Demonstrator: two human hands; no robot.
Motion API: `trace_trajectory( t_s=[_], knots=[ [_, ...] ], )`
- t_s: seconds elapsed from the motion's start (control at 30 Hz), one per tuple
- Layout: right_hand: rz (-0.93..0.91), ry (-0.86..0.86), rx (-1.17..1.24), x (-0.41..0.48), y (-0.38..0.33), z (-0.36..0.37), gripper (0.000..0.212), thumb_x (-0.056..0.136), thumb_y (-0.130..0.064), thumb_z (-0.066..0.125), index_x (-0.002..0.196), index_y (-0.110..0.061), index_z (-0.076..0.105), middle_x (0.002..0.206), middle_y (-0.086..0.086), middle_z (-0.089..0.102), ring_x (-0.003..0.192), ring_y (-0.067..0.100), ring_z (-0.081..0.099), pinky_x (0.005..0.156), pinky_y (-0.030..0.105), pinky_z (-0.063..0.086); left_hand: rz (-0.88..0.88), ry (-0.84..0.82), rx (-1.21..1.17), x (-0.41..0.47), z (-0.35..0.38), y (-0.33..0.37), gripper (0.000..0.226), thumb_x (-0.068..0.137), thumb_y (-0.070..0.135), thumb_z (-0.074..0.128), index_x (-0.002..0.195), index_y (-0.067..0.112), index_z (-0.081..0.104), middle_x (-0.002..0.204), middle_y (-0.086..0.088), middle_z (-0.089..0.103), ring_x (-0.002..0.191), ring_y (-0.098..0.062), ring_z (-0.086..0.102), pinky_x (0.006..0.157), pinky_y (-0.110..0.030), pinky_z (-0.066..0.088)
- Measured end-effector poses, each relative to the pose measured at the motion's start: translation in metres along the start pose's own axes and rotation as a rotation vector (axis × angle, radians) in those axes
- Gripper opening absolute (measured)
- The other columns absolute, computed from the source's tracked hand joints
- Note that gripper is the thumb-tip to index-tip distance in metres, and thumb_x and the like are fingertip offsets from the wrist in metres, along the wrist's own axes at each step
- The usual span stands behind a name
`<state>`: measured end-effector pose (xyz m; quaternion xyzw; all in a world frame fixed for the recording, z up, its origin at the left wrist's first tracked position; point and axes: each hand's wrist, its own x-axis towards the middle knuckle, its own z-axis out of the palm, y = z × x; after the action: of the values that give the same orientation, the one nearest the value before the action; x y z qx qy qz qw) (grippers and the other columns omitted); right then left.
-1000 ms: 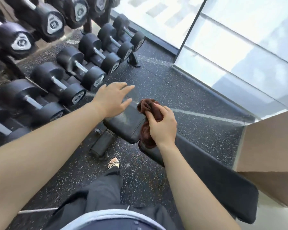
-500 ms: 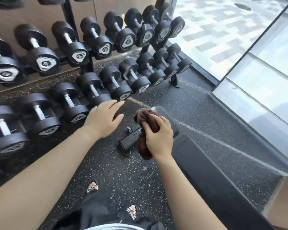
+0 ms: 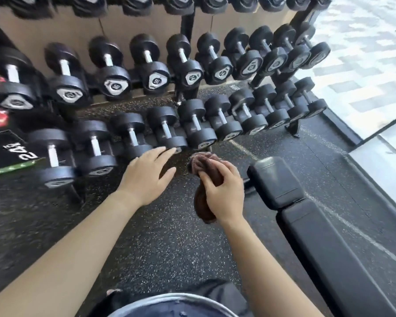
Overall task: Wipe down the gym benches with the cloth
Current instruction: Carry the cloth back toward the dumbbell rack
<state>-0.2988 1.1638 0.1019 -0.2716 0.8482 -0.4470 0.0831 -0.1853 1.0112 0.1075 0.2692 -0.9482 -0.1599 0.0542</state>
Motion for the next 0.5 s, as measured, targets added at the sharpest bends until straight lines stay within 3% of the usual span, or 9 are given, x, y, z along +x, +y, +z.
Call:
trace_trajectory(
  t_s=[0.2, 0.33, 0.5],
  knots=[
    [-0.081, -0.170, 0.038, -0.044, -0.086, 0.134, 0.033, 0.081, -0.033, 0.071, 0.113, -0.025, 0.068, 0.119, -0.008, 0.059, 0.114, 0.011, 0.052, 0.103, 0.025, 0.037, -0.186, 0.020, -0.010, -0.087, -0.035, -0.146, 0.052, 0.094, 0.043, 0.037, 0.143, 0.027, 0.032, 0.146, -0.001, 0.038, 0.135, -0.019, 0.032, 0.108, -0.042, 0.031],
    [-0.133, -0.312, 0.041, -0.061, -0.134, 0.217, 0.033, 0.082, -0.035, 0.070, 0.113, -0.027, 0.067, 0.119, -0.009, 0.059, 0.111, 0.007, 0.051, 0.096, 0.014, 0.033, -0.345, 0.018, -0.006, -0.129, -0.052, -0.229, 0.053, 0.094, 0.045, 0.035, 0.144, 0.029, 0.029, 0.148, 0.001, 0.035, 0.136, -0.019, 0.030, 0.109, -0.044, 0.031],
    [-0.179, -0.440, 0.004, -0.074, -0.173, 0.297, 0.034, 0.081, -0.037, 0.071, 0.113, -0.027, 0.067, 0.119, -0.008, 0.059, 0.110, 0.008, 0.051, 0.097, 0.018, 0.035, -0.506, 0.023, -0.031, -0.163, -0.065, -0.306, 0.053, 0.093, 0.046, 0.033, 0.144, 0.030, 0.027, 0.149, 0.001, 0.034, 0.137, -0.019, 0.029, 0.109, -0.043, 0.030]
  ],
)
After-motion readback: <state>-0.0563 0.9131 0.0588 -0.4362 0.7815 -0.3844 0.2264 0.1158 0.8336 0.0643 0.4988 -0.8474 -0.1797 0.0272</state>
